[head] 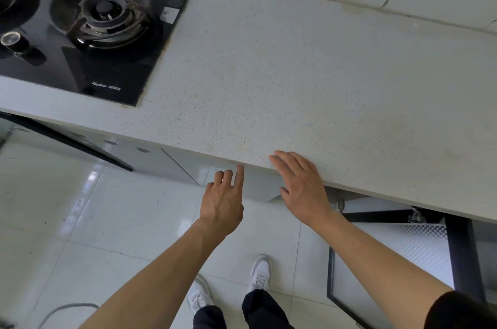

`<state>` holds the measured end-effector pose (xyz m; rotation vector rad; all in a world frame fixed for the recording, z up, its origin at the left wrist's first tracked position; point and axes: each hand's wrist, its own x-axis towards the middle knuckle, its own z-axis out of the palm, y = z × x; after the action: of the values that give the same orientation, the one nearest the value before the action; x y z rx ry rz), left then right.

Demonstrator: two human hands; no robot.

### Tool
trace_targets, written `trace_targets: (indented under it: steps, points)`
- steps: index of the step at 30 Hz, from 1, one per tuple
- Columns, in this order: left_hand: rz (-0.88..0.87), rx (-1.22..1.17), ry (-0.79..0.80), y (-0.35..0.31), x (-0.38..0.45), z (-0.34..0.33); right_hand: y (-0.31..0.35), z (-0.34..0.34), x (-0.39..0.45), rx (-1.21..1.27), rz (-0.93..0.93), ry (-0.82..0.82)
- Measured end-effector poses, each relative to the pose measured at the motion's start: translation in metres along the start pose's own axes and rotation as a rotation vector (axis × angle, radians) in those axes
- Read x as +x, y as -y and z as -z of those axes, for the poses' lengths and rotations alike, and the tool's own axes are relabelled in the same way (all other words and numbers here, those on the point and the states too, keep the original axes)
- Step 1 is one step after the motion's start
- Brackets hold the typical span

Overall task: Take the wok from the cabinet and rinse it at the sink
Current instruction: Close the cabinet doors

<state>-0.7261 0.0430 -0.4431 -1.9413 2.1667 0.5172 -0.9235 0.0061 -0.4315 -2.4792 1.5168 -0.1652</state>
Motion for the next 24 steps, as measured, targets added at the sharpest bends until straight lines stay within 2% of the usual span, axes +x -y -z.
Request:
trace_targets:
  steps: [11, 17, 24]
  points:
    - [-0.002, -0.006, -0.072, -0.017, -0.011, 0.027, -0.016, 0.032, -0.015, 0.163, 0.014, 0.013]
    - [-0.104, -0.048, -0.167, -0.041, -0.030, 0.067, -0.019, 0.074, -0.052, 0.114, -0.146, -0.049]
    - [-0.313, -0.015, -0.230, -0.081, -0.064, 0.110, -0.010, 0.133, -0.149, -0.007, -0.399, -0.164]
